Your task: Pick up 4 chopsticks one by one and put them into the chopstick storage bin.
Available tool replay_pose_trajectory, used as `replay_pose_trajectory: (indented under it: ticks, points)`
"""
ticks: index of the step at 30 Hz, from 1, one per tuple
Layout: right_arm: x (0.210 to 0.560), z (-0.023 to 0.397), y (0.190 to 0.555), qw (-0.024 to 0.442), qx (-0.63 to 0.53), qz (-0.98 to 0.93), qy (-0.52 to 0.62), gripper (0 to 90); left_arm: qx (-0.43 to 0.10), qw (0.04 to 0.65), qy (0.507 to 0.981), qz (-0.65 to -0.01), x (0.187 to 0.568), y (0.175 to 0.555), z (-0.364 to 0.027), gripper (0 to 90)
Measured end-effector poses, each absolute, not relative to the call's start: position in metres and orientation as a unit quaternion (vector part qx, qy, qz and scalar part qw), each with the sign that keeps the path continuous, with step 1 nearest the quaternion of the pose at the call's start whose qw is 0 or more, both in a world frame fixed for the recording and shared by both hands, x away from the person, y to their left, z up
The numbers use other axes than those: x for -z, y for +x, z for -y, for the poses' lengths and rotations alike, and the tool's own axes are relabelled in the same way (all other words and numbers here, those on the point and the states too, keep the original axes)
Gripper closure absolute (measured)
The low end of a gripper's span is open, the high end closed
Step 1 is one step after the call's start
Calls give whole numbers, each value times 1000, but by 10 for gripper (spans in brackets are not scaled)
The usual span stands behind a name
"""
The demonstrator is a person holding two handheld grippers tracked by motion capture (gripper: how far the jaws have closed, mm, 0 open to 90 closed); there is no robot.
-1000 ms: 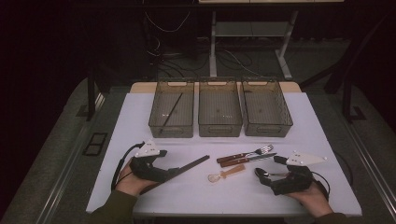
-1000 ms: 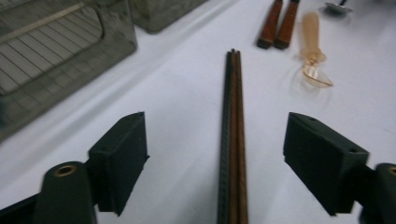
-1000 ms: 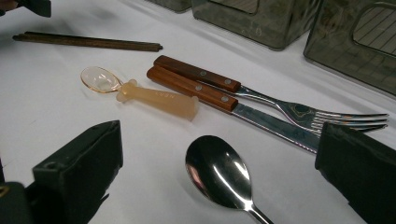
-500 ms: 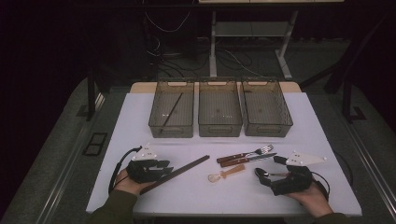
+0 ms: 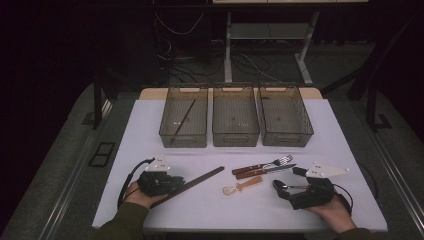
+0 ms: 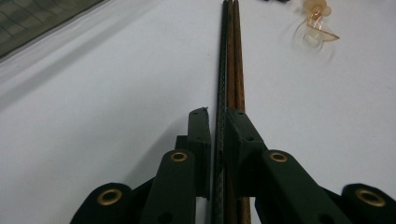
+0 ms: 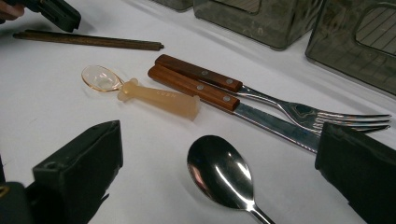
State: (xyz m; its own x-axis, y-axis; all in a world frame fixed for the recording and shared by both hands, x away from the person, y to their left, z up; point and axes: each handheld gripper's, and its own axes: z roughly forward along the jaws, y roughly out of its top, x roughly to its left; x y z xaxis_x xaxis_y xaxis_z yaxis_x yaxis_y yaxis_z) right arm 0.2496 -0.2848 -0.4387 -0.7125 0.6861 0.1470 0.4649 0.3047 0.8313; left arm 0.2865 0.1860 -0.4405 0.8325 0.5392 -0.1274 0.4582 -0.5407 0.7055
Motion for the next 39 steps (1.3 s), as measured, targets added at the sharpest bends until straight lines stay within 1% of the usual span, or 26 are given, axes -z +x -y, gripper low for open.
replay_pose_trajectory:
  ticks: [28, 32, 39]
  points:
    - [439, 285, 250, 119, -467, -800, 358, 11, -58, 372, 880, -288, 445, 288, -184, 801]
    - [439, 285, 250, 118, -467, -799, 359, 11, -64, 370, 883, -280, 446, 288, -184, 803]
    - [439, 284, 250, 119, -467, -800, 358, 11, -74, 370, 884, -276, 447, 287, -184, 831]
